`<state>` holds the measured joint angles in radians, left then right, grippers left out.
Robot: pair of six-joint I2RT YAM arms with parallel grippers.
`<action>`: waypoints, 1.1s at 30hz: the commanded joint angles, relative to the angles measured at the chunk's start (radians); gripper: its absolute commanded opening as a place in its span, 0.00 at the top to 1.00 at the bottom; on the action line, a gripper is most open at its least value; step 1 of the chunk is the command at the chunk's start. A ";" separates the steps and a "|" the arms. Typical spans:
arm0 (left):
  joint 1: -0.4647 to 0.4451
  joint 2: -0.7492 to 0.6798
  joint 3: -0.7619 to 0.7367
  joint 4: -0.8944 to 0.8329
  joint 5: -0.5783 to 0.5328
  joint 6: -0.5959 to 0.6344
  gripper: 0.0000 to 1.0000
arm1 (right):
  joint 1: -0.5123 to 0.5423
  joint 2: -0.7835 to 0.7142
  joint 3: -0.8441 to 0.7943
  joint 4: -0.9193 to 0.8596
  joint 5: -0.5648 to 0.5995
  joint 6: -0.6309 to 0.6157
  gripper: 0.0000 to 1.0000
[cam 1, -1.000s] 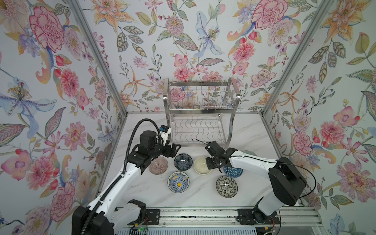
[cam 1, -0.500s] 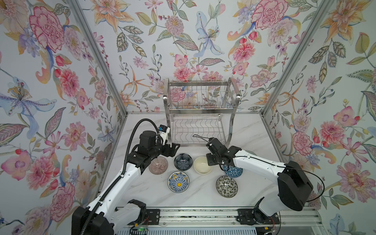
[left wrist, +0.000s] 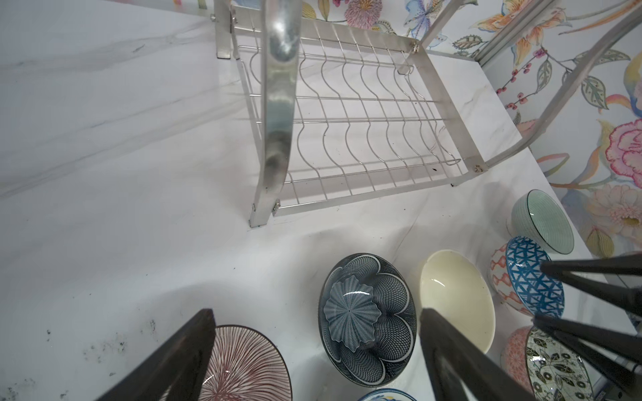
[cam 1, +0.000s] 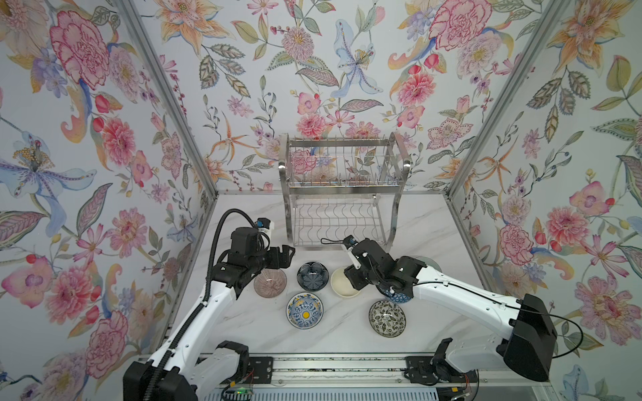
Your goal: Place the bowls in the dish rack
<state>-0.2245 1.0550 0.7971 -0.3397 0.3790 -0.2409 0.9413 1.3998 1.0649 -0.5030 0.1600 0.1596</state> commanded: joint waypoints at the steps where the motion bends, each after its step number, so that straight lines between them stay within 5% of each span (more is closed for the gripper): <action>1: 0.036 -0.012 -0.044 0.084 0.084 -0.063 0.06 | 0.038 0.061 0.047 -0.077 -0.059 -0.142 0.46; 14: 0.076 -0.012 -0.074 0.113 -0.012 -0.066 0.06 | 0.091 0.241 0.125 -0.146 -0.047 -0.246 0.51; 33: 0.087 -0.005 -0.072 0.118 -0.044 -0.074 0.05 | 0.105 0.320 0.120 -0.105 -0.076 -0.230 0.61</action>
<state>-0.1486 1.0554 0.7372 -0.2405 0.3538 -0.2989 1.0386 1.7058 1.1725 -0.6205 0.0956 -0.0746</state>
